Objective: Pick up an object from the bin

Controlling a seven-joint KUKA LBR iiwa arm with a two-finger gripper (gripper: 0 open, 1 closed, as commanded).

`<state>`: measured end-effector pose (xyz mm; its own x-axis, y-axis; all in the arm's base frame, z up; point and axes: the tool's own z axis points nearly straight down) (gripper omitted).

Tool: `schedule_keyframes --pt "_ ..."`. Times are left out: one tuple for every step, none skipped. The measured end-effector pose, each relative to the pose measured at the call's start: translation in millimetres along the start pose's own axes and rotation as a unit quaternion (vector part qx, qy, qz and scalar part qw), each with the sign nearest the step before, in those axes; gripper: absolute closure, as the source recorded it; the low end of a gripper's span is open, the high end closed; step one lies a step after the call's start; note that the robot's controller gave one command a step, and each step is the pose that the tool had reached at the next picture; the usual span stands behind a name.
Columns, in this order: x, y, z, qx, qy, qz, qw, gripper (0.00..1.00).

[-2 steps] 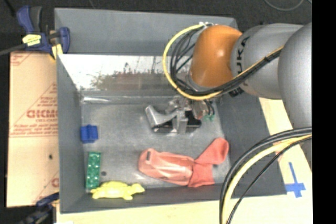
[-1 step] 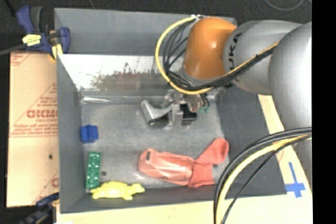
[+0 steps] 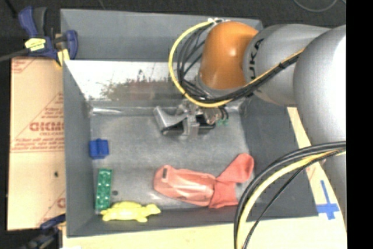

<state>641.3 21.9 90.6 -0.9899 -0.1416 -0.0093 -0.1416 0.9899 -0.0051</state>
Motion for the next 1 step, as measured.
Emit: schedule_keyframes --pt "12.4 -13.5 -188.0 -0.001 0.0136 0.004 0.9999 1.0"
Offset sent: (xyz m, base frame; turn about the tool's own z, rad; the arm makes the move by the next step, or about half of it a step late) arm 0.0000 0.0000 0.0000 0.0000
